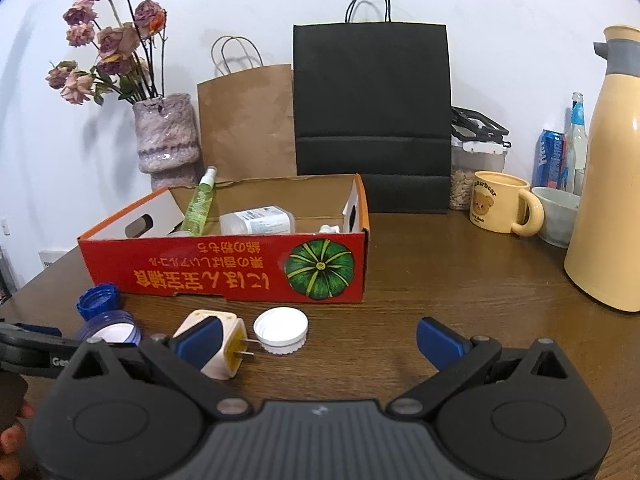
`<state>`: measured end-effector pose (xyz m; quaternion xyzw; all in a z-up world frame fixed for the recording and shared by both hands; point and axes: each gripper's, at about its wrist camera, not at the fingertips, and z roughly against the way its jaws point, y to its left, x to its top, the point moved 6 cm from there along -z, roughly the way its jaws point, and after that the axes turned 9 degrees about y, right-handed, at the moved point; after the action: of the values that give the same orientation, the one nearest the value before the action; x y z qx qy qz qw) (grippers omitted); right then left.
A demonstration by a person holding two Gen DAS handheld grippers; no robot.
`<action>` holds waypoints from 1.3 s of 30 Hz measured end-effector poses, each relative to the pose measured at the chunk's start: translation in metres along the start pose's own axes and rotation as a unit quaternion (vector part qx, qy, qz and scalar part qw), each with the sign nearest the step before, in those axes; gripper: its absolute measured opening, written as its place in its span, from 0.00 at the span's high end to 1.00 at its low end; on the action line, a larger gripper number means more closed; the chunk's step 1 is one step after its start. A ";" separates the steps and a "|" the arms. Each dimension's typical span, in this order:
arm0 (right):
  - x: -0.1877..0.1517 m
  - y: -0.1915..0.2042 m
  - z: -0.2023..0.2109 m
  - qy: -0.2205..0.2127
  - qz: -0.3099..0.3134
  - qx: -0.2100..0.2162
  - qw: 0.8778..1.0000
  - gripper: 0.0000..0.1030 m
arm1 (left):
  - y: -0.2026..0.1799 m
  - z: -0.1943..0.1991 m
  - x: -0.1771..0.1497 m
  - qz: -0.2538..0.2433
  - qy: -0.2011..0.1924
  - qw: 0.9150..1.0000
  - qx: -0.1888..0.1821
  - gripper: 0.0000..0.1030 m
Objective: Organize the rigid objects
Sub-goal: 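Grasp the blue-rimmed white jar lid with the left tool while the right tool reaches for the plug adapter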
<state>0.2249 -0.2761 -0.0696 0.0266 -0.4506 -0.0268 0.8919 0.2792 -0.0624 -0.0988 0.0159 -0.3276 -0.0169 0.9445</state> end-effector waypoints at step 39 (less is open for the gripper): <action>-0.003 0.001 -0.005 0.009 -0.008 -0.001 1.000 0.00 | -0.007 0.005 0.007 -0.001 -0.016 1.000 -0.027 0.34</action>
<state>0.2276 -0.2748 -0.0748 0.0301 -0.4421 -0.0344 0.8958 0.2812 -0.0695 -0.0913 -0.0093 -0.3419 -0.0268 0.9393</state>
